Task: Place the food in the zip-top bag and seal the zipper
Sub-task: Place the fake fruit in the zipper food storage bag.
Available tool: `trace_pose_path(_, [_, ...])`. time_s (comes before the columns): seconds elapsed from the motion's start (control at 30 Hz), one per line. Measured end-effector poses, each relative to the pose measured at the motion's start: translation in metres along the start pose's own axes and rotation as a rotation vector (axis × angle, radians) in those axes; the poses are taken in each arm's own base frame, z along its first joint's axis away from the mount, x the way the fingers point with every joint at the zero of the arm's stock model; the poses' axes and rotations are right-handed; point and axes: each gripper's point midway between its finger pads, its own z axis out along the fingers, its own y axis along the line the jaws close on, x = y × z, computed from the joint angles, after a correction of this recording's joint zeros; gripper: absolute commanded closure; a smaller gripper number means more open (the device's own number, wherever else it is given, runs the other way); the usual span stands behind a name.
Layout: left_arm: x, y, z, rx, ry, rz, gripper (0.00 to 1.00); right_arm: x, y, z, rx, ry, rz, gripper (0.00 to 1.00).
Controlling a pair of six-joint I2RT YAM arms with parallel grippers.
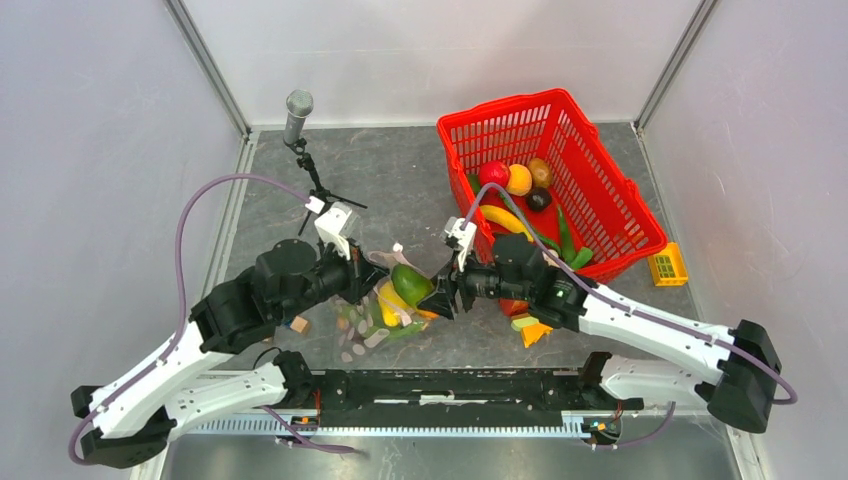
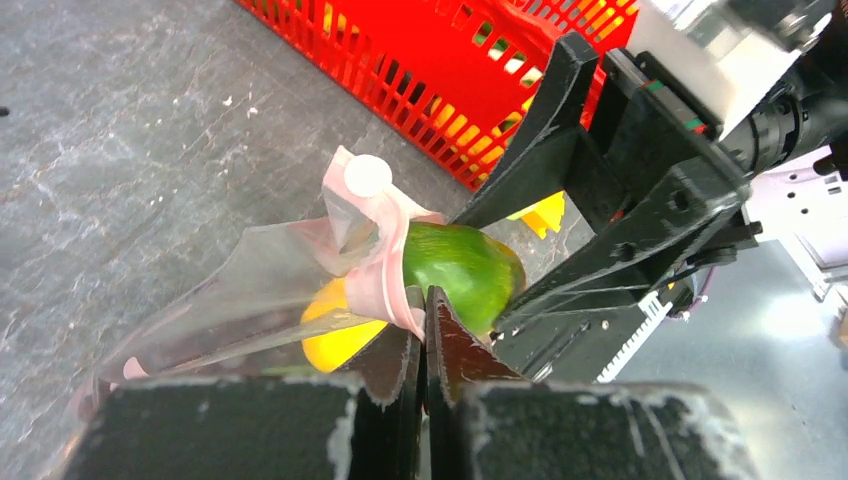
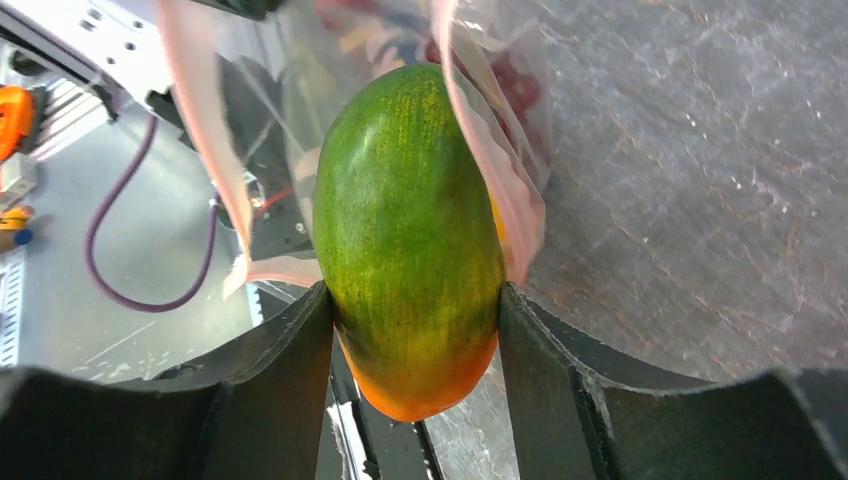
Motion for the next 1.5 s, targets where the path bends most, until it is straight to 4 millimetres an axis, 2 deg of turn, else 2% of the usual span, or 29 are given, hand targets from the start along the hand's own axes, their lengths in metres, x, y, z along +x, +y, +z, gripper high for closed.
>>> trace_pose_path(0.1, [0.000,0.000,-0.004,-0.028,0.062,-0.001,0.98,0.005,-0.007,0.008,0.057,0.036,0.001,0.50])
trace_pose_path(0.2, [0.003,0.000,-0.002,-0.053,0.122,0.003,0.98,-0.002,-0.008,0.015,0.091,0.043,-0.022,0.50])
trace_pose_path(0.4, [0.017,-0.003,0.004,-0.050,0.217,0.007,0.98,-0.020,0.005,0.032,0.115,0.079,-0.109,0.46])
trace_pose_path(0.53, [0.021,-0.007,0.005,-0.036,0.251,0.007,0.98,-0.020,0.005,0.040,0.136,0.137,-0.161,0.41])
trace_pose_path(0.63, [0.023,-0.009,0.008,-0.030,0.269,0.007,0.98,-0.016,0.005,0.040,0.139,0.152,-0.173,0.37])
trace_pose_path(0.77, [0.022,-0.010,0.008,-0.028,0.264,0.007,0.98,-0.010,0.005,0.039,0.127,0.124,-0.166,0.18])
trace_pose_path(0.9, [0.017,-0.011,0.004,-0.009,0.222,0.001,0.98,-0.010,0.012,0.034,0.090,0.080,-0.164,0.13])
trace_pose_path(1.03, [0.011,-0.009,-0.005,0.008,0.153,-0.006,0.98,-0.026,0.022,0.023,0.059,0.001,-0.179,0.11])
trace_pose_path(1.17, [0.005,-0.005,-0.012,0.007,0.090,-0.012,0.97,-0.043,0.031,0.006,0.036,-0.095,-0.192,0.11])
trace_pose_path(1.27, [0.002,-0.002,-0.014,-0.002,0.061,-0.014,0.97,-0.054,0.035,-0.005,0.030,-0.142,-0.199,0.19])
trace_pose_path(1.3, [0.001,-0.002,-0.014,-0.005,0.055,-0.015,0.97,-0.056,0.035,-0.007,0.036,-0.150,-0.198,0.24])
trace_pose_path(1.37, [0.000,-0.001,-0.014,-0.009,0.046,-0.015,0.97,-0.054,0.032,-0.008,0.050,-0.140,-0.193,0.32])
trace_pose_path(1.5, [0.000,0.000,-0.011,-0.011,0.043,-0.015,0.97,-0.036,0.025,-0.003,0.069,-0.069,-0.181,0.37])
